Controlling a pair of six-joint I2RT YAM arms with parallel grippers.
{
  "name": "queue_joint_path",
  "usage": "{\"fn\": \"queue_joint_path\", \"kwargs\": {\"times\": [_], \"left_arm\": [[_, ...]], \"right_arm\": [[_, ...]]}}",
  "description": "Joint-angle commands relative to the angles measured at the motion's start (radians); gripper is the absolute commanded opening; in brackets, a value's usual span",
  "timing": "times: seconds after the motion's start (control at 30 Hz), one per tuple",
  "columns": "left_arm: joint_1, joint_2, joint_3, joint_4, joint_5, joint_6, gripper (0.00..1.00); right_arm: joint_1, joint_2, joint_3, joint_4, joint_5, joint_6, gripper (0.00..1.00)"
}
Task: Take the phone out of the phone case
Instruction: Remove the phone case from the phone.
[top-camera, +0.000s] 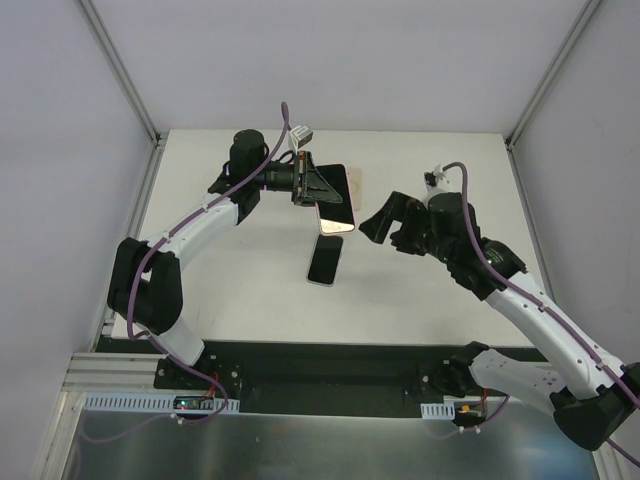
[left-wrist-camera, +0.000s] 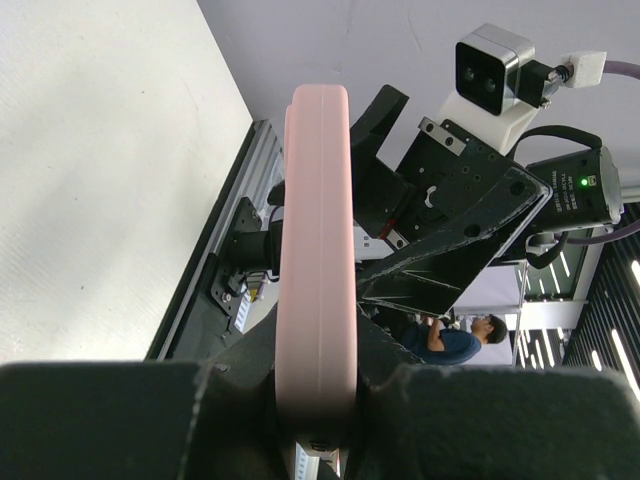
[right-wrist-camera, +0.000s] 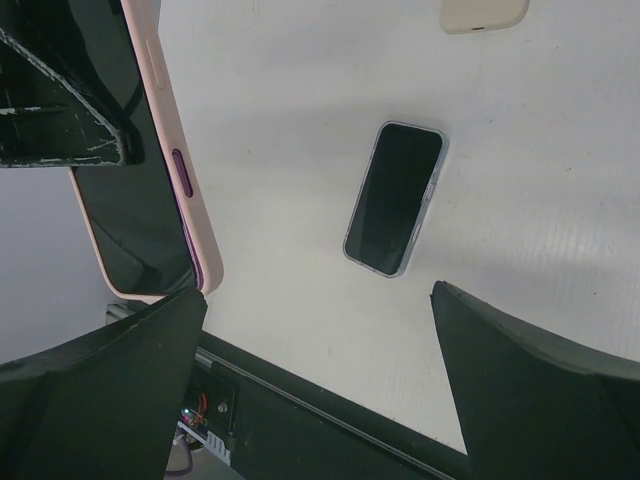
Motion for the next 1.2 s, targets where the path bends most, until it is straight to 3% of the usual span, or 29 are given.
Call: {"fn": "queue_joint_path", "kwargs": {"times": [0.0, 0.3, 0.93, 1.1, 1.17], "left_arm": [[-0.006, -0.013, 0.037, 0.072, 0.038, 0.004, 0.00], [-0.011, -0.019, 0.042, 0.067, 0.033, 0.012, 0.00], [-0.032, -0.037, 0.096, 0.059, 0.038, -0.005, 0.00], [-0.041, -0.033, 0.087, 0.059, 0.045, -0.016, 0.00], [-0.041, -0.031, 0.083, 0.059, 0.045, -0.021, 0.00]], "right_arm": [[0.003, 0.013, 0.007, 0.041, -0.009, 0.006, 0.99], [0.005, 0.034, -0.001, 0.058, -0.051, 0.005, 0.99], [-0.001, 0.123, -0.030, 0.075, 0.036, -0.026, 0.99], [-0.055, 0.135, -0.071, 0.229, -0.085, 0.023, 0.99], [-0.089, 0.137, -0.119, 0.344, -0.247, 0.067, 1.00]]}}
